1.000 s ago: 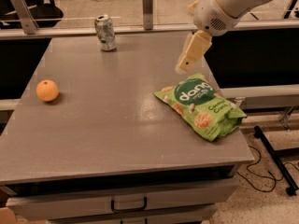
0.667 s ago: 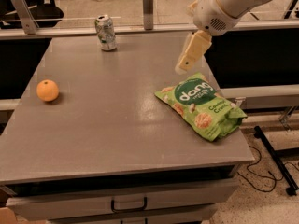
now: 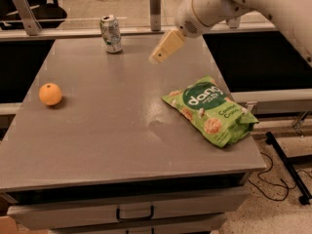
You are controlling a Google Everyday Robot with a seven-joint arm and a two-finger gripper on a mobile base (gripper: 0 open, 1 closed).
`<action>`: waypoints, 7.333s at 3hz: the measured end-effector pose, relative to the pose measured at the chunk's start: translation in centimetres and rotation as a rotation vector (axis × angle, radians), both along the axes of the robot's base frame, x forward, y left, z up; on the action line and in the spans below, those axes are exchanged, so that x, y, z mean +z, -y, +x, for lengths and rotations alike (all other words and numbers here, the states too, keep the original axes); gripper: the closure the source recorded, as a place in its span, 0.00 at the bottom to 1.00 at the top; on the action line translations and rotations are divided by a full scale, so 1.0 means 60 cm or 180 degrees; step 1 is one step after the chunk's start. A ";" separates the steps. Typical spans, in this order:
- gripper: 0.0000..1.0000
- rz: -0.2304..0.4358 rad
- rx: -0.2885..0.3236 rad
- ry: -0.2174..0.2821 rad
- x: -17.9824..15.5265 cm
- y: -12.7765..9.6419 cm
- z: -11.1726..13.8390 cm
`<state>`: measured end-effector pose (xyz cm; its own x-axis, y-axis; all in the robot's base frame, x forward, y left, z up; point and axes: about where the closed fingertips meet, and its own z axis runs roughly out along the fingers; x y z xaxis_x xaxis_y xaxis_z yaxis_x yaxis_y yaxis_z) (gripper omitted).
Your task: Move 7up can near orange
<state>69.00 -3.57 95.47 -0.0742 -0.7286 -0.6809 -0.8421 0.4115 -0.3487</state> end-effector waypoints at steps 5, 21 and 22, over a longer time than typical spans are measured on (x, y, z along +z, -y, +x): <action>0.00 0.1218 -0.0362 -0.0255 -0.059 -0.283 0.261; 0.38 0.1449 0.1346 -0.0696 -0.097 -0.454 -0.108; 0.14 0.1438 0.1382 -0.0673 -0.099 -0.449 -0.111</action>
Offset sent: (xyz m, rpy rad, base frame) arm 0.1463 0.1244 -0.0083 0.4347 -0.0154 -0.1101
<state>62.32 23.38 89.51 -0.0037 -0.3686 -0.9296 -0.9958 0.0863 -0.0303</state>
